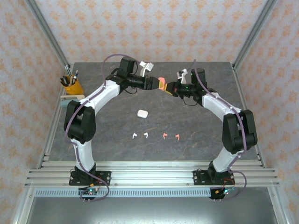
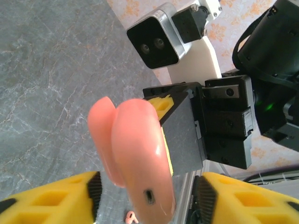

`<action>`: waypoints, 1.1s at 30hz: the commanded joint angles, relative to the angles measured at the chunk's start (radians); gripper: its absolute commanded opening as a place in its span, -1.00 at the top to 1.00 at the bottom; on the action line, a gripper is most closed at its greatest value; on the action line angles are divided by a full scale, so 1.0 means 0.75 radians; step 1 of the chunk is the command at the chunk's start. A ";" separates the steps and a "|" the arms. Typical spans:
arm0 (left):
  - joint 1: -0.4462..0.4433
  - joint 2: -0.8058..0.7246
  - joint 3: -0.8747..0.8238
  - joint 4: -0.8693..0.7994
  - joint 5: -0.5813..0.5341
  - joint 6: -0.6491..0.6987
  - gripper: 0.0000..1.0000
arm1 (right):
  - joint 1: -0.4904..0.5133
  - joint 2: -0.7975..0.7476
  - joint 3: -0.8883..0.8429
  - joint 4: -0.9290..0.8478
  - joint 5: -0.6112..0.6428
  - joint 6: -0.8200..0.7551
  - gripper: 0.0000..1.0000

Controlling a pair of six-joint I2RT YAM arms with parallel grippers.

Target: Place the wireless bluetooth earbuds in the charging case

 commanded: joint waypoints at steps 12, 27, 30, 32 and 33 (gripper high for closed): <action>0.126 -0.008 0.297 -0.642 -0.018 0.410 -1.00 | 0.014 0.131 0.466 -0.836 0.139 -0.688 1.00; 0.131 0.207 0.488 -1.244 0.077 0.837 -0.89 | 0.142 0.283 0.794 -1.328 0.380 -1.243 1.00; 0.130 0.224 0.474 -1.282 0.100 0.881 -0.73 | 0.163 0.285 0.790 -1.352 0.400 -1.275 1.00; 0.130 0.238 0.471 -1.300 0.129 0.899 -0.61 | 0.178 0.287 0.780 -1.355 0.405 -1.288 1.00; 0.131 0.250 0.474 -1.318 0.147 0.912 -0.58 | 0.188 0.291 0.777 -1.355 0.406 -1.293 1.00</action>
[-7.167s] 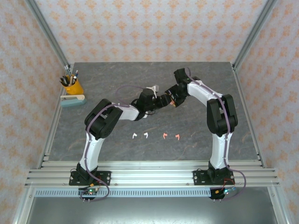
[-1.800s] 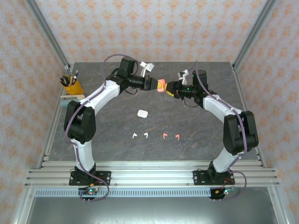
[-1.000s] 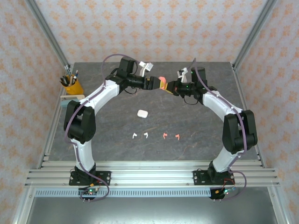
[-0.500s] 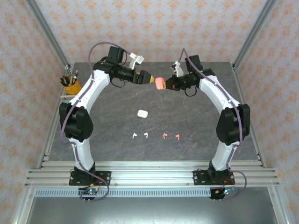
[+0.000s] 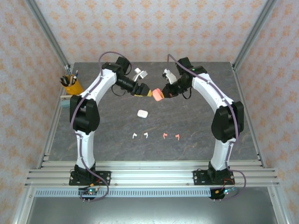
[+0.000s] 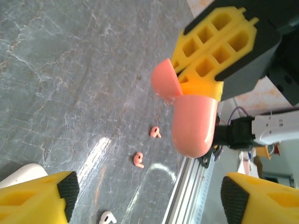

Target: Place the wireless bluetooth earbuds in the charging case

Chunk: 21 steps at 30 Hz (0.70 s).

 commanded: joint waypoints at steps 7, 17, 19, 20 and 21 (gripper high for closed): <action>-0.022 0.055 0.049 -0.253 0.166 0.217 -0.45 | 0.076 0.035 0.026 -0.050 0.021 -0.081 1.00; -0.046 0.141 0.129 -0.477 0.247 0.414 -0.16 | 0.085 0.051 0.067 -0.052 -0.009 -0.076 1.00; -0.051 0.168 0.161 -0.544 0.257 0.462 -0.13 | 0.088 0.048 0.069 -0.054 -0.013 -0.077 1.00; -0.055 0.179 0.172 -0.566 0.258 0.478 -0.12 | 0.088 0.049 0.069 -0.054 -0.014 -0.076 1.00; -0.057 0.189 0.185 -0.586 0.263 0.494 -0.11 | 0.087 0.046 0.071 -0.056 -0.013 -0.077 1.00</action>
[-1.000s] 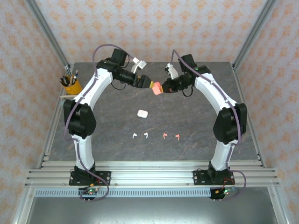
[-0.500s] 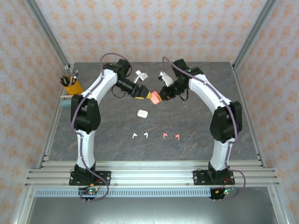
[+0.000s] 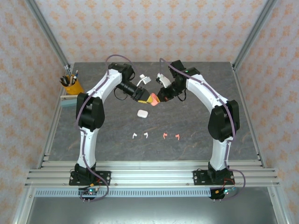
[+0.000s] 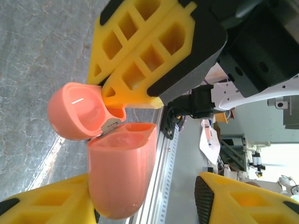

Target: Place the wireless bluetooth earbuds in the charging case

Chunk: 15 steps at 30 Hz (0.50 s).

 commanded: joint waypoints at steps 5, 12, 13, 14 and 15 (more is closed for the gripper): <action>-0.025 0.059 0.088 -0.180 0.069 0.131 -0.05 | 0.015 -0.004 0.053 -0.026 -0.026 -0.024 1.00; -0.030 0.076 0.102 -0.184 0.069 0.132 0.04 | 0.027 0.010 0.067 -0.028 -0.024 -0.022 1.00; -0.030 0.078 0.106 -0.184 0.070 0.131 0.07 | 0.028 0.011 0.069 -0.028 -0.024 -0.023 1.00; -0.030 0.078 0.108 -0.184 0.073 0.132 0.08 | 0.028 0.013 0.068 -0.028 -0.021 -0.022 1.00; -0.031 0.080 0.110 -0.182 0.075 0.130 0.11 | 0.029 0.012 0.069 -0.029 -0.022 -0.022 1.00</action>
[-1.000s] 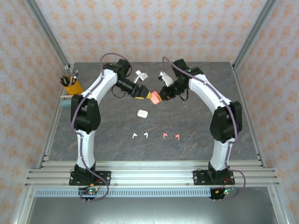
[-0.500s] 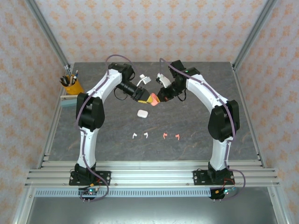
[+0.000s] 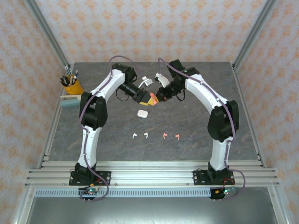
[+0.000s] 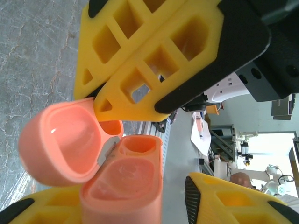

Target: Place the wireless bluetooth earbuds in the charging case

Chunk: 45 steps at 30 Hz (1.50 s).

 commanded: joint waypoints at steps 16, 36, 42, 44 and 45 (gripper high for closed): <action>-0.013 0.035 0.061 -0.013 0.048 -0.013 0.12 | 0.007 0.004 0.042 -0.018 -0.024 -0.015 1.00; -0.013 0.047 0.067 0.057 0.049 -0.073 0.54 | 0.008 -0.040 0.044 -0.008 -0.016 -0.004 1.00; -0.011 0.029 0.051 0.064 0.042 -0.064 1.00 | 0.007 -0.043 0.066 0.023 0.120 0.071 1.00; -0.009 0.007 0.029 0.076 0.043 -0.058 1.00 | -0.004 -0.037 0.092 0.028 0.208 0.121 0.84; -0.006 -0.009 0.007 0.094 0.044 -0.057 1.00 | -0.019 -0.037 0.109 0.018 0.212 0.136 0.68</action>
